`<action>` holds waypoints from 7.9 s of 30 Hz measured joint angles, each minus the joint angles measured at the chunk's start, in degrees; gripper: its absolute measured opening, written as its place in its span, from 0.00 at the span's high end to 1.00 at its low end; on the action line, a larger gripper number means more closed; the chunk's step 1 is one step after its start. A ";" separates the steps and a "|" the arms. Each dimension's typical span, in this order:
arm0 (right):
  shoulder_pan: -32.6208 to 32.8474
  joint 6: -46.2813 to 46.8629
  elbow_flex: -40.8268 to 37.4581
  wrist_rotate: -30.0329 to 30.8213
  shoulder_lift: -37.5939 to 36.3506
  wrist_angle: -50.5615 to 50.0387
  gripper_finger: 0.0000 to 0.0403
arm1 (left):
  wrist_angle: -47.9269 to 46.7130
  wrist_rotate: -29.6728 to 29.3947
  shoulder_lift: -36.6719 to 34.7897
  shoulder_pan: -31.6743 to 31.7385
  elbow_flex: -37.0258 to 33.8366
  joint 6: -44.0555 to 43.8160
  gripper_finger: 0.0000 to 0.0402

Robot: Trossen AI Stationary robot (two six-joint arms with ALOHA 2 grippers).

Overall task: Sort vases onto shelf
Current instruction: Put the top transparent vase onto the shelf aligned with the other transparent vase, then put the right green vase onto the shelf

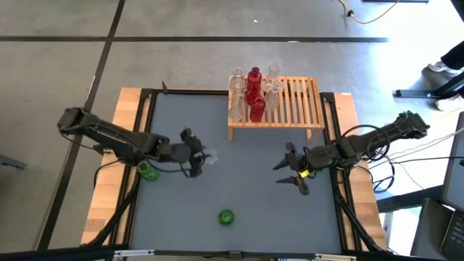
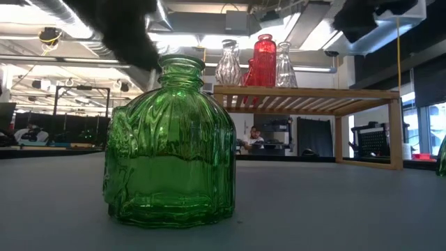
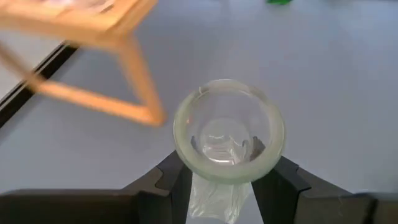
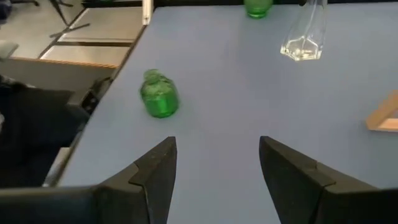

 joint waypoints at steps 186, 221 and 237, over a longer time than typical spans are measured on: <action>-33.99 -9.43 4.68 14.98 3.89 9.06 0.78 | 10.58 -17.35 33.96 -19.84 19.46 -7.00 0.38; -31.79 -6.44 23.76 13.18 2.95 -22.41 0.50 | 10.02 -15.60 33.98 -19.86 19.48 -7.55 0.38; -3.26 34.81 30.83 12.47 1.38 -63.67 0.50 | 10.34 -15.58 33.98 -19.75 19.48 -8.07 0.38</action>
